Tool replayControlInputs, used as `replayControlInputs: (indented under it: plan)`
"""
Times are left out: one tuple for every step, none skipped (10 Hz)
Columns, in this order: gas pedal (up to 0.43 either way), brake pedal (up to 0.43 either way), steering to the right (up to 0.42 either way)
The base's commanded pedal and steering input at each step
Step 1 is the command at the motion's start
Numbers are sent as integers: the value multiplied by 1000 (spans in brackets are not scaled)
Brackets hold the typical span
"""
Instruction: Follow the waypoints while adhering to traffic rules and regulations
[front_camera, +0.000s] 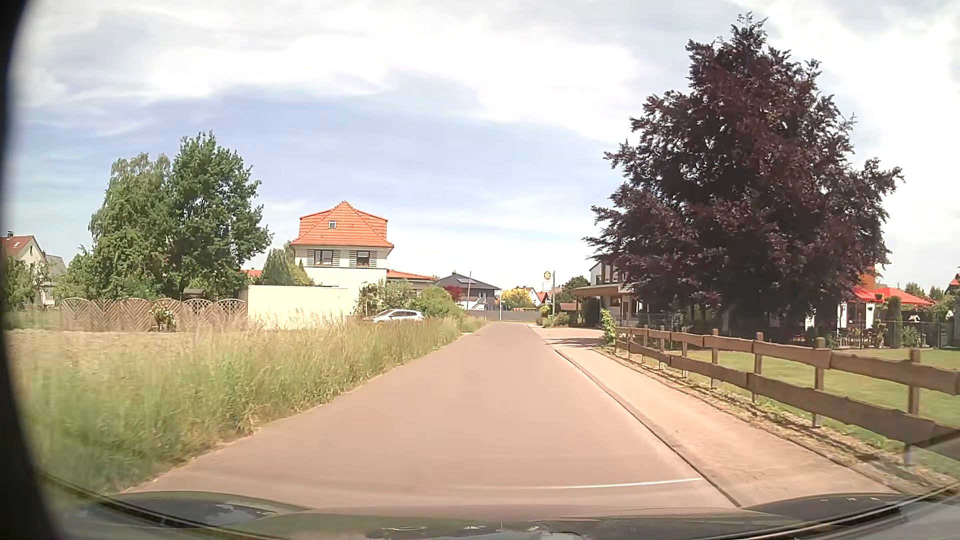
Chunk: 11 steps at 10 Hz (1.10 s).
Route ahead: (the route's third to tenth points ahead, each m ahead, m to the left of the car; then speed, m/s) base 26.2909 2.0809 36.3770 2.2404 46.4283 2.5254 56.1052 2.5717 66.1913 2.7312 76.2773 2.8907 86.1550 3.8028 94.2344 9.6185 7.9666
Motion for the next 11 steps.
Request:
replayControlInputs:
  plan:
    - [177,0,4]
    - [177,0,4]
    - [169,0,4]
    - [157,0,4]
    - [157,0,3]
    - [157,0,3]
    - [150,0,3]
    - [150,0,3]
    - [138,0,3]
    - [138,0,3]
    - [138,0,3]
